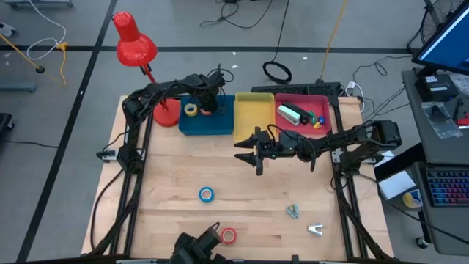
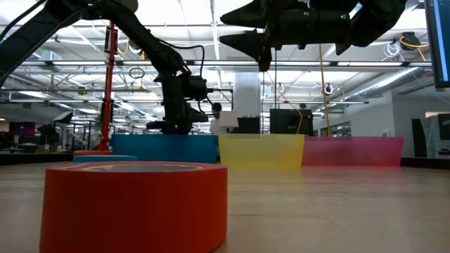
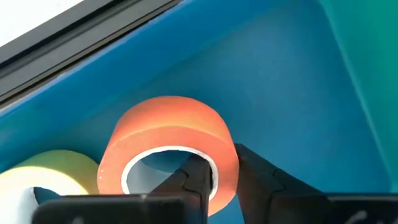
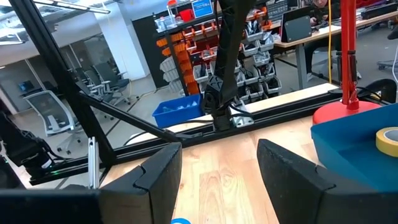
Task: Pick and place Stapler, Stapler remover, tape
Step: Put the orange tape into the blue bin, then put the red tape into the blue bin
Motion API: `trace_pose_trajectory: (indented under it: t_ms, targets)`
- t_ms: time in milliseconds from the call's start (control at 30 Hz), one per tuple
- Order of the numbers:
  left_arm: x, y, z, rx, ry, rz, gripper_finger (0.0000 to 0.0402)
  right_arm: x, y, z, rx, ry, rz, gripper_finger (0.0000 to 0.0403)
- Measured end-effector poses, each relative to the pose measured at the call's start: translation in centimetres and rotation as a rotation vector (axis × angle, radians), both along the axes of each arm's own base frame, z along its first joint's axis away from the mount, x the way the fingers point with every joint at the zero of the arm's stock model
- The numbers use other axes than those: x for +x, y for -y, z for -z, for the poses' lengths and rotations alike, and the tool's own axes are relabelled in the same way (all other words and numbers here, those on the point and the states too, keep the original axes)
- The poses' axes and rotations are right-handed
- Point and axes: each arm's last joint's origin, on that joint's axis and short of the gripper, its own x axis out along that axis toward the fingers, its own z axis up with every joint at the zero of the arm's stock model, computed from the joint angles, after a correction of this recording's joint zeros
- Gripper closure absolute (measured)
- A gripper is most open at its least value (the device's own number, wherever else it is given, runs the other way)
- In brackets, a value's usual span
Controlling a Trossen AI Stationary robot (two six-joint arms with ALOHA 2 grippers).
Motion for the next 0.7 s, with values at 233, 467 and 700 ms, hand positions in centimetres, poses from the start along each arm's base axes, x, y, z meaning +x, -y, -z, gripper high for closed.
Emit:
trace_pose_trajectory:
  t_ms: [233, 467, 700]
  targets:
    - [0.0, -0.1, 0.0, 0.017, -0.009, 0.003, 0.0251, 0.0, 0.0, 0.0, 0.003, 0.000, 0.000, 0.0202]
    - [-0.6, 0.8, -2.9, -0.022, 0.075, 0.036, 0.0181, 0.0, 0.0, 0.1, 0.026, -0.007, -0.001, 0.0202]
    - [-1.0, 7.8, -11.5, 0.120, 0.128, 0.230, 0.0164, 0.0, 0.0, 0.2, 0.053, -0.018, -0.002, 0.0202]
